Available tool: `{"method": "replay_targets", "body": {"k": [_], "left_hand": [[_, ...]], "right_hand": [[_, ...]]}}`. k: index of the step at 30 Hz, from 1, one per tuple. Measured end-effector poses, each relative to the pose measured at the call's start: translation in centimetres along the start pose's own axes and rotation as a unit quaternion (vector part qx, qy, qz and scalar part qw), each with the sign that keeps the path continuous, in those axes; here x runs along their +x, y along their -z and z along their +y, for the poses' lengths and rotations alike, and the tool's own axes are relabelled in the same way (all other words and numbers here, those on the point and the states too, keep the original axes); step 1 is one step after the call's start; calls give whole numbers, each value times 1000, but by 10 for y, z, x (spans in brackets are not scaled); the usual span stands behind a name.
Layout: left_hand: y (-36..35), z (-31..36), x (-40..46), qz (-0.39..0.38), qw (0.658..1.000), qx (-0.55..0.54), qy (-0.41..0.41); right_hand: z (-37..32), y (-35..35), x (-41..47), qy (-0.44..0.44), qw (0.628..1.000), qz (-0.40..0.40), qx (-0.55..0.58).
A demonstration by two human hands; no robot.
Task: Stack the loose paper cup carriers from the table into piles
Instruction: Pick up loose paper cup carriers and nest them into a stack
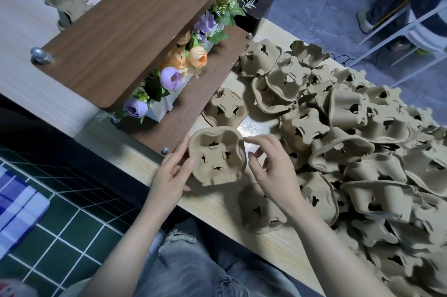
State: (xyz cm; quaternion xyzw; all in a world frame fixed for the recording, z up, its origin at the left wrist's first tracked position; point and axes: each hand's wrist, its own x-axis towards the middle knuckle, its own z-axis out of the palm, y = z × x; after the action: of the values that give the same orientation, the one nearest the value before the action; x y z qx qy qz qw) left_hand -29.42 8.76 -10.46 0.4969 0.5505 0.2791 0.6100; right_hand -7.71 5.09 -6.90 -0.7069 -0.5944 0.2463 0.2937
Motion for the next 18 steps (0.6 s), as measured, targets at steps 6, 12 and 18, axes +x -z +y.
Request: {"method": "replay_targets", "body": {"k": [6,12,18], "left_hand": [[2,1,-1,-8,1000,16,-5],[4,0,-4,-19,999,27,-9],[6,-2,-3,-20,1000,9,5]], "right_hand": [[4,5,54,-22,999,-15,-29],[7,-7,104,-34,995,-82,-50],[-1,-24,127,-14,983,-125,-133]]}}
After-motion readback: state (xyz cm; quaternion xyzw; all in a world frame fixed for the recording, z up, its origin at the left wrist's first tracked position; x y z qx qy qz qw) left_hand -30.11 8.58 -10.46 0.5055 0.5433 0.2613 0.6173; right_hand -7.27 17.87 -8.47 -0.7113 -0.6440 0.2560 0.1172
